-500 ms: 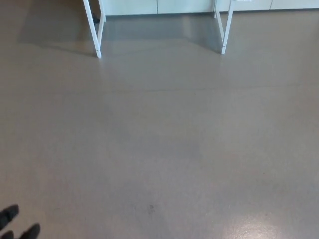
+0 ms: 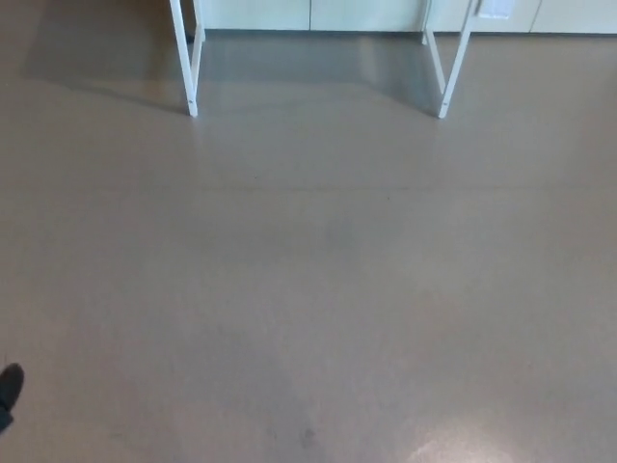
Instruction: The robot walk up to a desk on which a bottle is kept on the left hand side and a container is kept on the right hand side. The robot uses its left hand to pick up the bottle and places it in the container.
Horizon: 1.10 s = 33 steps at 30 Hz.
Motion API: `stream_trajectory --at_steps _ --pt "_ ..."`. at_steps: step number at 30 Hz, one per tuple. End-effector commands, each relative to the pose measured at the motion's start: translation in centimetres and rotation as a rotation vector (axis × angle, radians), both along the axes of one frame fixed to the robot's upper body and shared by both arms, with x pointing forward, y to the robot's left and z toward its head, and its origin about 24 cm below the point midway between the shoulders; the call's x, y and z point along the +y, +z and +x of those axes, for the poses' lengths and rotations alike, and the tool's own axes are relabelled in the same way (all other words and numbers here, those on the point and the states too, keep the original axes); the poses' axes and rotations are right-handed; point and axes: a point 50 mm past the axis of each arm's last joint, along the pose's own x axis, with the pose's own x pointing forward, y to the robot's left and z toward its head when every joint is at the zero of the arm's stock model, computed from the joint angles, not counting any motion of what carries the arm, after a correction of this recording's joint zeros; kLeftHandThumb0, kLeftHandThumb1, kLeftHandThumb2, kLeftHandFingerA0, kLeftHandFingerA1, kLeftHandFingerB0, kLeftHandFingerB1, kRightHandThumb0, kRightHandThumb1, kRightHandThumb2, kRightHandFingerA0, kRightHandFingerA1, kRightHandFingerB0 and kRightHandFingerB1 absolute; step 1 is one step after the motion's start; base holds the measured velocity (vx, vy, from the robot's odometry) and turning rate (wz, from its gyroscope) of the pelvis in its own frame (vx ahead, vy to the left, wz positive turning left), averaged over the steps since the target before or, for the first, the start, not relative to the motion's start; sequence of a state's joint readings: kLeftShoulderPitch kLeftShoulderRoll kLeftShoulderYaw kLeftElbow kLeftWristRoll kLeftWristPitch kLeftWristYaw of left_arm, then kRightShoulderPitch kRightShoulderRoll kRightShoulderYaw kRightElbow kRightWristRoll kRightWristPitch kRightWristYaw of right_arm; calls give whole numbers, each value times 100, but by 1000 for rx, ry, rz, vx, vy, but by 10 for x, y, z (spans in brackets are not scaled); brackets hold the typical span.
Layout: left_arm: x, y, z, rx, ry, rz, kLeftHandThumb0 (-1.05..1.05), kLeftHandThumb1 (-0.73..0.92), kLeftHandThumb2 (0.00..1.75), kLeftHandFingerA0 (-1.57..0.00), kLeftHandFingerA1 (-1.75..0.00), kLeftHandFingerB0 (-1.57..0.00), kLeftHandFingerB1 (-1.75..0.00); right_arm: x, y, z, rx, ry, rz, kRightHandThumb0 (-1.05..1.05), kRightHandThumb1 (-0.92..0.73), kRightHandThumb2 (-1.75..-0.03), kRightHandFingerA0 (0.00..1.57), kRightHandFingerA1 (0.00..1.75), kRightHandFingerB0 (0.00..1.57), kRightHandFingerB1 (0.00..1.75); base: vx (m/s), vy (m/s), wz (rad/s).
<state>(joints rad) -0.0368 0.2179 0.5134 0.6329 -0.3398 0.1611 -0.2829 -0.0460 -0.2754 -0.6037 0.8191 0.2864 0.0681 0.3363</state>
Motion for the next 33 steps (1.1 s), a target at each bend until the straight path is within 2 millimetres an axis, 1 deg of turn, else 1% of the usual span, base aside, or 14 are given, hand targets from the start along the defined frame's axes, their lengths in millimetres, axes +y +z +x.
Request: stream_trajectory --at_steps 1,3,4,7,11,12,16,21,23,25,26,27,31,33 --pt "0 3 1 -57 -9 -175 -14 66 60 -31 -33 -19 -28 -4 3 -5 -114 -29 127 -38 -29 -49 67 52 53 45 253 -102 14" --pt "-1 2 2 -58 -15 -173 -16 65 59 -27 -33 -16 -28 -4 4 -3 -118 -32 130 -39 -29 -49 66 52 52 45 259 -103 13" --pt "-1 2 3 -54 -15 -163 -22 59 62 -24 -35 -17 -31 -4 5 0 -120 -40 130 -40 -26 -48 70 54 54 46 263 -114 16" --pt "-2 0 1 -45 -15 -158 -22 60 62 -25 -35 -19 -32 -4 6 1 -115 -34 126 -39 -23 -48 74 55 55 46 293 -263 68" --pt "-2 1 -2 -41 -24 -166 -22 62 63 -26 -35 -18 -32 -2 3 -3 -109 -8 128 -38 -26 -48 71 54 55 46 321 -178 4" --pt "-4 2 -1 -40 -43 -165 -23 64 63 -22 -33 -16 -31 -1 1 -7 -110 6 123 -41 -29 -49 72 55 54 47 343 -124 -1" --pt "-6 5 5 -41 -54 -156 -21 62 61 -25 -34 -19 -30 -2 2 -8 -98 -7 114 -41 -27 -49 75 54 58 46 301 -75 -8" --pt "-7 8 9 -48 -62 -150 -23 66 63 -25 -34 -21 -31 -2 4 -5 -106 -15 131 -35 -27 -49 75 55 59 46 372 87 -18" --pt "-7 9 8 -52 -77 -152 -25 67 65 -20 -34 -16 -31 -2 5 -3 -100 6 123 -37 -27 -49 76 54 58 46 538 142 -6" --pt "-7 8 6 -50 -73 -152 -26 67 65 -20 -34 -17 -31 -2 6 0 -94 11 117 -38 -27 -49 78 54 60 46 529 160 -20" --pt "-6 8 5 -51 -68 -150 -25 67 64 -22 -34 -19 -31 -2 6 2 -93 25 109 -39 -27 -49 73 54 58 45 525 153 4" --pt "-5 8 4 -52 -61 -145 -24 66 63 -24 -34 -20 -31 -1 6 4 -93 42 102 -39 -27 -49 74 54 58 45 520 139 5" --pt "-5 8 4 -46 -62 -142 -24 64 62 -24 -34 -21 -31 -1 5 2 -95 32 112 -38 -26 -48 77 54 58 45 450 75 13" --pt "-7 8 4 -46 -73 -143 -25 65 63 -24 -34 -20 -31 -3 5 1 -80 17 96 -42 -26 -49 80 53 60 45 432 -73 16"
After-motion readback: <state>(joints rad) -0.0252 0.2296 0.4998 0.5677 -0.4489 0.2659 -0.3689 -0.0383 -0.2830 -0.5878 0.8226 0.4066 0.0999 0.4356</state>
